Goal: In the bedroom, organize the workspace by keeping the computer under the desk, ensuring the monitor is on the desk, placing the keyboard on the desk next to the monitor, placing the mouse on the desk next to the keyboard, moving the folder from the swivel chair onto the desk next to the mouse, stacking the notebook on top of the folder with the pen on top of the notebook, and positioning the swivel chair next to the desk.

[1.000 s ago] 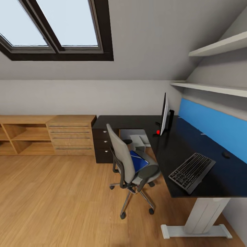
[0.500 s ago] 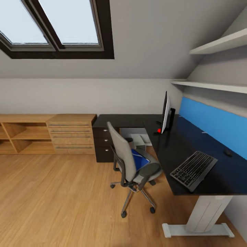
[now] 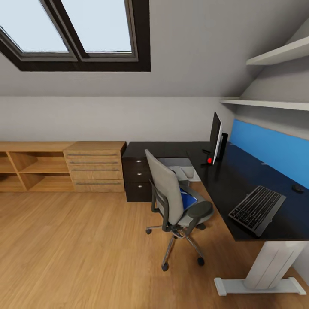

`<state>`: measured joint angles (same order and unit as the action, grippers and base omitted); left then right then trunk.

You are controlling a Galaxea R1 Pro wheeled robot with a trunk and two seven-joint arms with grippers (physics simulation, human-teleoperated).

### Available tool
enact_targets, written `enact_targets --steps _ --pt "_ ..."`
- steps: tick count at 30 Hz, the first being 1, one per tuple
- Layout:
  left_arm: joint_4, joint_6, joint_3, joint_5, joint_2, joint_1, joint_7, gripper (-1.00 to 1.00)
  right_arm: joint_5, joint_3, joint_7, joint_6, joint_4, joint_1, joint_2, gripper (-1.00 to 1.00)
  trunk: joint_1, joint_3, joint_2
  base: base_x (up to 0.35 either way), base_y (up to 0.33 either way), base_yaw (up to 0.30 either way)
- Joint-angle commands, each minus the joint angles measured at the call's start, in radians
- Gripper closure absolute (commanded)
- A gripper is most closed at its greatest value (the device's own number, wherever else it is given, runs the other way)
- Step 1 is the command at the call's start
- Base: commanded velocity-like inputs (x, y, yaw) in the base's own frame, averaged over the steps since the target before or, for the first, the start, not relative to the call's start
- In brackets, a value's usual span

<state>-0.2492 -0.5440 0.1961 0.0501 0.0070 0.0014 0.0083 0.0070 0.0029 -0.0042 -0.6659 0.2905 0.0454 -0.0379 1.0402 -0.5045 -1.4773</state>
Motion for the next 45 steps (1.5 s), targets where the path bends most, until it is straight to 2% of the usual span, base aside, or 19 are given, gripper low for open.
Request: enact_targets --steps 1,20,21,24,27,29,30,33,34,35,36,37,38,41,43,45 --pt "-0.001 -0.002 -0.003 0.005 0.000 0.000 0.001 -1.00 0.001 0.000 0.000 -0.003 -0.001 0.001 0.000 -1.00 0.004 -0.004 -0.008 0.000 0.025 0.000" --pt "-0.022 0.005 -0.003 0.008 0.000 0.000 0.001 -1.00 0.001 -0.001 0.000 -0.018 0.003 0.000 0.001 -1.00 0.077 -0.064 -0.141 0.000 0.004 0.000" --pt "-0.173 0.055 -0.002 0.007 -0.022 0.000 0.020 -1.00 -0.002 -0.002 -0.001 -0.061 0.026 0.001 -0.001 -1.00 0.081 -0.067 -0.148 0.000 0.000 0.000" --pt "-0.243 0.118 -0.003 0.007 -0.039 0.000 0.051 -1.00 -0.006 -0.003 -0.003 -0.062 0.067 0.001 -0.002 -1.00 0.092 -0.076 -0.169 0.000 0.000 0.000" --pt "-0.427 0.297 -0.007 0.006 -0.066 0.000 0.120 -1.00 -0.023 -0.006 -0.027 -0.035 0.187 0.014 -0.002 -1.00 0.104 -0.086 -0.190 0.000 0.000 0.000" --pt "-0.503 0.365 -0.008 0.006 -0.072 0.000 0.131 -1.00 -0.035 -0.007 -0.047 -0.007 0.227 0.028 -0.002 -1.00 0.111 -0.092 -0.204 0.000 0.000 0.000" --pt "-0.586 0.439 -0.008 0.006 -0.078 0.000 0.138 -1.00 -0.048 -0.007 -0.068 0.035 0.260 0.049 -0.002 -1.00 0.115 -0.095 -0.211 0.000 0.000 0.000" --pt "-0.718 0.554 -0.009 0.006 -0.091 0.000 0.145 -1.00 -0.062 -0.007 -0.098 0.121 0.292 0.092 -0.003 -1.00 0.127 -0.104 -0.232 0.000 0.000 0.000" --pt "-0.809 0.634 -0.008 0.007 -0.101 0.000 0.147 -1.00 -0.068 -0.007 -0.113 0.186 0.304 0.131 -0.003 -1.00 0.130 -0.107 -0.239 0.000 0.000 0.000" --pt "-0.853 0.674 -0.009 0.007 -0.106 0.000 0.148 -1.00 -0.070 -0.007 -0.119 0.218 0.309 0.153 -0.003 -1.00 0.134 -0.111 -0.246 0.000 0.000 0.000" --pt "-0.943 0.753 -0.009 0.007 -0.117 0.000 0.149 -1.00 -0.073 -0.007 -0.133 0.285 0.313 0.204 -0.003 -1.00 0.138 -0.114 -0.253 0.000 0.000 0.000" --pt "-0.987 0.790 -0.010 0.008 -0.122 0.000 0.149 -1.00 -0.073 -0.007 -0.141 0.318 0.313 0.232 -0.003 -1.00 0.142 -0.117 -0.260 0.000 0.000 0.000" --pt "-1.074 0.858 -0.015 0.008 -0.133 0.000 0.149 -1.00 -0.074 -0.007 -0.159 0.390 0.309 0.291 -0.003 -1.00 0.146 -0.120 -0.267 0.000 0.000 0.000" --pt "-1.199 0.950 -0.036 0.008 -0.149 0.000 0.149 -1.00 -0.074 -0.007 -0.190 0.517 0.289 0.384 -0.003 -1.00 0.157 -0.129 -0.288 0.000 0.000 0.000" --pt "-1.298 1.006 -0.077 0.008 -0.159 0.000 0.151 -1.00 -0.076 -0.007 -0.205 0.646 0.261 0.467 -0.002 -1.00 0.165 -0.136 -0.302 0.000 0.000 0.000" --pt "-1.317 1.016 -0.089 0.008 -0.161 0.000 0.151 -1.00 -0.077 -0.008 -0.208 0.667 0.254 0.484 -0.003 -1.00 0.173 -0.142 -0.316 0.000 0.000 0.000"
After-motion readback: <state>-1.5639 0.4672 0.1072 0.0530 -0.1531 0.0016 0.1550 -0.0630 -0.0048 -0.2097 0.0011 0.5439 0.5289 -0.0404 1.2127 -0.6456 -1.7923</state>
